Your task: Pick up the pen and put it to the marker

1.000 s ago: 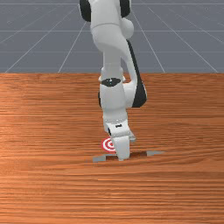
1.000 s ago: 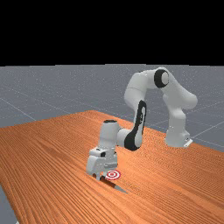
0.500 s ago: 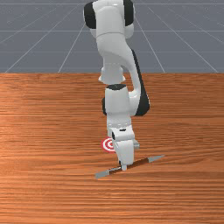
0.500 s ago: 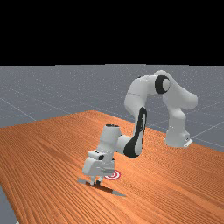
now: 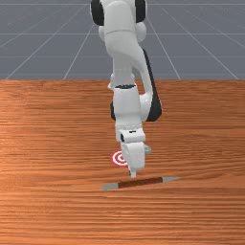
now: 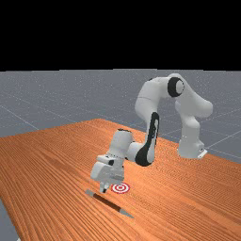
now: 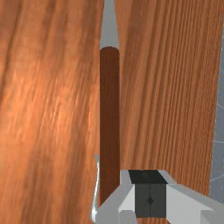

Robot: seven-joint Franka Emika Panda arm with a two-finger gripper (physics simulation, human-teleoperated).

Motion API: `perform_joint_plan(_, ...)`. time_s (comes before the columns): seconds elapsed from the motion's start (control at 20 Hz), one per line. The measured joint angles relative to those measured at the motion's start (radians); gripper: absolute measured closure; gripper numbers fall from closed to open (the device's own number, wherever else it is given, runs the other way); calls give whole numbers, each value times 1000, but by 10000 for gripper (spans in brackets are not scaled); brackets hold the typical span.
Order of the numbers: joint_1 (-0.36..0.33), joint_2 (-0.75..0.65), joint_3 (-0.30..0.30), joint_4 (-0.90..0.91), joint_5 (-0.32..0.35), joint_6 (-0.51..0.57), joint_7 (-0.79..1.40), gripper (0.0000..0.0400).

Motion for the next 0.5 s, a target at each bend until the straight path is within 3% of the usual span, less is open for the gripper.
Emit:
perform_joint_plan(0.1,-4,-54,0,-90,1,32,3,399)
perform_joint_plan(0.15,-57,-60,61,-84,-19,-43,-48,400)
perform_joint_plan(0.25,-88,89,136,202,-34,-220,-188,400)
perform_joint_plan(0.3,-49,228,133,488,-21,-362,-227,400)
perform_joint_plan(0.35,0,198,39,439,-2,-298,-56,400)
perform_joint_plan(0.4,44,316,-10,682,-21,-417,-36,400)
perform_joint_plan(0.45,24,359,39,731,-3,-359,-73,400)
perform_joint_plan(0.5,25,357,37,725,-4,-349,-72,400)
